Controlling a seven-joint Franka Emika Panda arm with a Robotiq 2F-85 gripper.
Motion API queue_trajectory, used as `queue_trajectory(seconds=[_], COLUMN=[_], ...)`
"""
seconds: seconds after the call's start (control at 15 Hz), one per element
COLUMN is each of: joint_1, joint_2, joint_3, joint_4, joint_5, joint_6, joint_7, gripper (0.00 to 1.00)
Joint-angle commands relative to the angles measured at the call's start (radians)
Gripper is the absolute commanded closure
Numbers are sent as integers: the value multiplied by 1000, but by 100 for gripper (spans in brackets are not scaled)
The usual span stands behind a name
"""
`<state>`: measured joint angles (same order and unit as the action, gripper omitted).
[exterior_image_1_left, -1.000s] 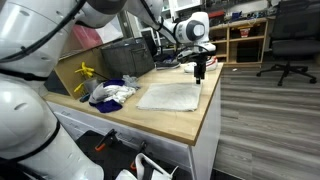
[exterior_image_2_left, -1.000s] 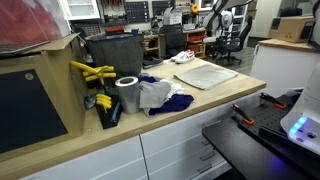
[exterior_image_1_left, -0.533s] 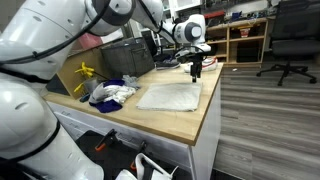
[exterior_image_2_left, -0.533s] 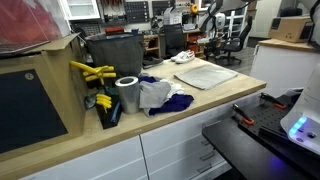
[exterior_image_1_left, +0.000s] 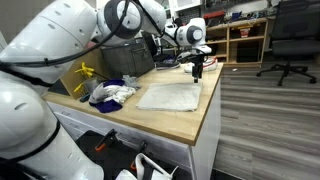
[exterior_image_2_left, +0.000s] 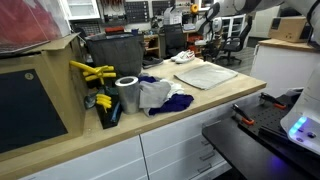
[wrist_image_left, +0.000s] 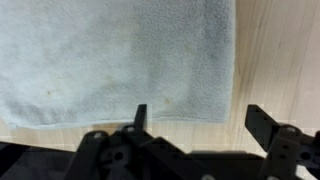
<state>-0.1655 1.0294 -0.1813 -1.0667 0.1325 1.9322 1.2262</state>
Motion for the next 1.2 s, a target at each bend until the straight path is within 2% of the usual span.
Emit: queue_trajectory(seconds=[0.0,0.47,0.8,0.87,0.93,1.13], joint_1=[-16,-44,-51,-53,-54,-58], joint_2=[76,151,159,158,157,154], joint_3=[-1,3,8,11,13,18], joint_4=[120,205,231,232,231,228], joint_5=[1,4,21,27,31,45], joint_6=[-58,-95,-139,-146,-153,-167], joint_7=[31,30,42,54,63,83], gripper=[0,0,0,25,26,51])
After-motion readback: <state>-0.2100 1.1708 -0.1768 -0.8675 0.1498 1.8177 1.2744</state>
